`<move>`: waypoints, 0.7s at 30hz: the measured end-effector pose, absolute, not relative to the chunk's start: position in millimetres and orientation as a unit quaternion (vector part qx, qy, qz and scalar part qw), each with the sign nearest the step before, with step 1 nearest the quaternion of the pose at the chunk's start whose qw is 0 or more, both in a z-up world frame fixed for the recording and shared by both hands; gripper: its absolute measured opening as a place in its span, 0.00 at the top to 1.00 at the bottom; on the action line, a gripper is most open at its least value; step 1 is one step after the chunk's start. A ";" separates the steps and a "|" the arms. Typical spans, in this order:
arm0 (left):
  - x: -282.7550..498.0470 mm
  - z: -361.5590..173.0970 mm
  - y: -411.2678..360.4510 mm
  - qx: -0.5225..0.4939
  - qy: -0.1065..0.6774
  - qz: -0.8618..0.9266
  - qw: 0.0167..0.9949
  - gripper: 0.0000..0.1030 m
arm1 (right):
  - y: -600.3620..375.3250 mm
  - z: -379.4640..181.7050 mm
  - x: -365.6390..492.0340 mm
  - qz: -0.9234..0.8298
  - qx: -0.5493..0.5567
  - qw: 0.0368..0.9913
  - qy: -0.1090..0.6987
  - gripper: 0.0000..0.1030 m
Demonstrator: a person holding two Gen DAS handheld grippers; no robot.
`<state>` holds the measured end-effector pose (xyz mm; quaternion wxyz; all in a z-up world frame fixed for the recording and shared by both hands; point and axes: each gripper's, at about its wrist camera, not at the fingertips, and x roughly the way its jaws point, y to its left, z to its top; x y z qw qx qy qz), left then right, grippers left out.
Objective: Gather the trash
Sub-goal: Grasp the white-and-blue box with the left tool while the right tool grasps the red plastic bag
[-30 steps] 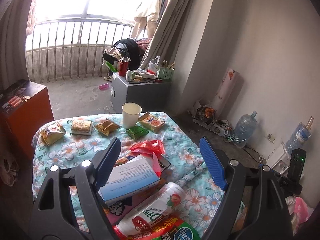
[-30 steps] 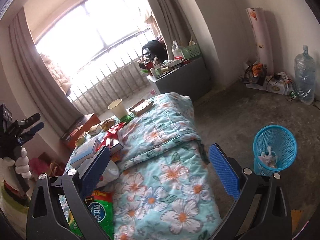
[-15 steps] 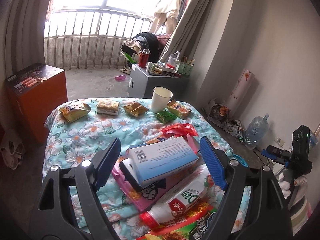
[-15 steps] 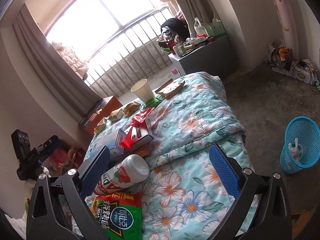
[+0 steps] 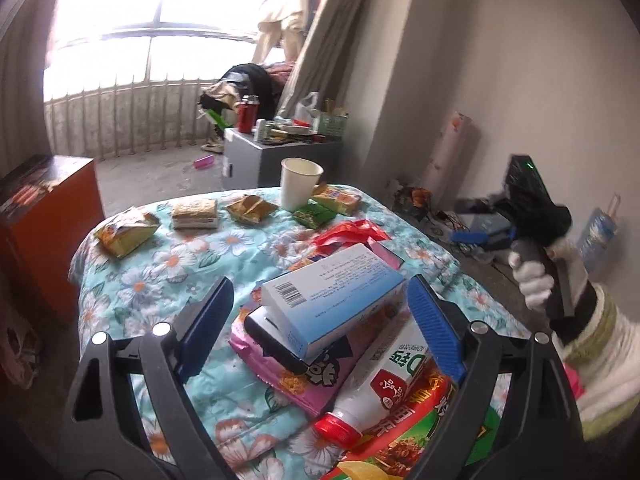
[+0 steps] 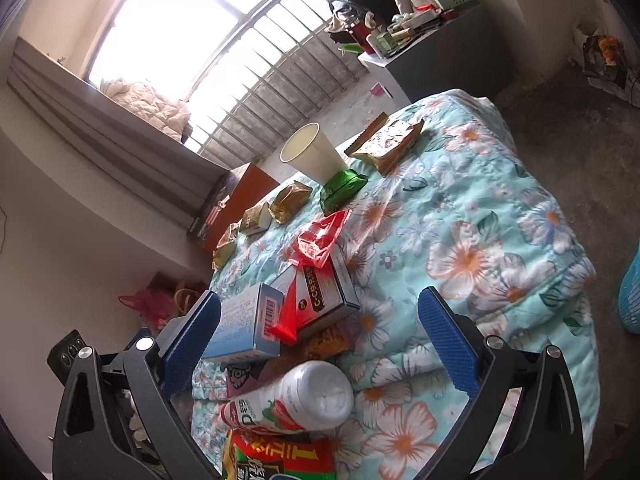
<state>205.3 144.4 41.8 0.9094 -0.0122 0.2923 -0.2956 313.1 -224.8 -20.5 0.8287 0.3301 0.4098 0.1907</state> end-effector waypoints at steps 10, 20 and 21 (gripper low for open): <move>270.6 19.9 98.0 0.101 0.347 -0.397 0.844 0.17 | -215.8 -45.5 379.0 0.179 0.354 0.795 0.459 0.10; 298.1 -7.5 53.7 0.219 0.415 -0.462 0.752 0.16 | -210.6 -65.1 409.5 0.178 0.371 0.768 0.492 0.10; 299.5 -11.5 48.1 0.234 0.419 -0.462 0.746 0.16 | -209.9 -66.2 409.6 0.177 0.372 0.765 0.494 0.10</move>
